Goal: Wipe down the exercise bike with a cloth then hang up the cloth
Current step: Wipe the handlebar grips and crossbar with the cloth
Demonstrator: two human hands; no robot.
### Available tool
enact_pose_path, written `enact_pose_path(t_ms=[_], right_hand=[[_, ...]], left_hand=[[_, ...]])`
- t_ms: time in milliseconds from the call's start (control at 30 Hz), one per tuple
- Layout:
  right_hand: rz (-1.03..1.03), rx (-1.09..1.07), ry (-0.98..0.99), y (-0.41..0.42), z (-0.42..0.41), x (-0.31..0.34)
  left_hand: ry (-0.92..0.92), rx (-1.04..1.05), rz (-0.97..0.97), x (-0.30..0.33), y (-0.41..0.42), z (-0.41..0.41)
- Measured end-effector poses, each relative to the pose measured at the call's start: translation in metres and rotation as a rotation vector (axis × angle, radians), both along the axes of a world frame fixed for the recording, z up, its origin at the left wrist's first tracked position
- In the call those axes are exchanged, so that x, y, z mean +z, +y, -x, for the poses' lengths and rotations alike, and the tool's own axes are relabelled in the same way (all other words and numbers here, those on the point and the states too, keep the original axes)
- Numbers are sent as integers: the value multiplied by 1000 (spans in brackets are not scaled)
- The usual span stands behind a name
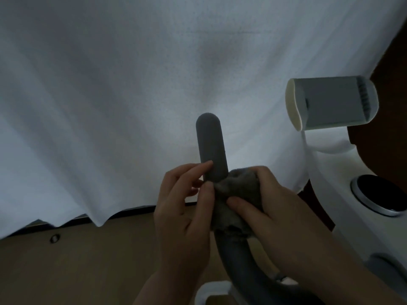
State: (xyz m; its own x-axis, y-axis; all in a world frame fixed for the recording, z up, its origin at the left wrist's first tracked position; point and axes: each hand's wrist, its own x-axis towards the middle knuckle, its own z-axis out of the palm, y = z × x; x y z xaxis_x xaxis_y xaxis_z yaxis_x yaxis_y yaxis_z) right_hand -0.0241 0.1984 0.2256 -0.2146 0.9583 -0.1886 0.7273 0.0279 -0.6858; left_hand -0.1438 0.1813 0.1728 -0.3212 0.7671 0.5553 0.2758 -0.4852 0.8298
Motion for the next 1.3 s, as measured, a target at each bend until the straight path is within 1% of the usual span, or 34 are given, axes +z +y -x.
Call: enact_pose_path(t_ms=[33,67,133,200,233,333,467,500,533,567,600,633,700,733,800,833,900,933,1033,1100,1133,1233,1267,1300], right_hand=[[44,-30,49,9,1,-3],[37,-64,109,15,4,-4],[-39,-113,195,20,8,-3],[-17,-117,207,8,7,-7],[-43,-127,221,-4,5,-8],[-256,-183,316,-9,7,-3],[-415,-220,320,19,14,2],[-366,-195,281,25,15,0],[-238,-141,215,24,11,-5],[-60,-91,137,24,10,-15],[56,-71,109,25,8,-22],[61,-87,120,26,7,-27],[-63,-144,177,28,11,-23],[-171,-172,214,27,14,-16],[-463,-203,251,23,16,-7],[-491,-197,249,20,17,-6],[-381,-132,249,8,17,-5],[-357,-114,242,6,19,-4],[-614,-139,202,22,26,5],[-706,-194,179,36,36,12],[-718,-211,161,41,40,11],[-534,-208,151,26,42,3],[-562,-175,138,19,40,2],[-639,-154,114,16,40,2]], left_hand=[[-1,-4,9,0,3,2],[6,4,9,1,4,3],[29,23,25,3,7,7],[51,37,62,4,9,9],[53,26,72,5,9,11],[85,5,77,5,10,15],[104,-28,77,7,11,21],[104,-39,80,8,11,22],[102,-56,80,8,11,23],[99,-72,81,9,11,24],[88,-91,82,8,11,25],[78,-107,82,8,11,26],[48,-138,83,8,12,27],[19,-153,91,8,13,28],[-57,-176,129,8,16,31],[-89,-186,152,8,18,33],[-122,-213,186,8,21,37],[-124,-226,190,9,22,38],[-95,-243,197,13,26,40],[-82,-245,207,15,29,41],[-76,-246,210,16,31,42],[-77,-271,195,21,33,47],[-67,-283,189,22,33,49],[-52,-296,183,22,34,50]])
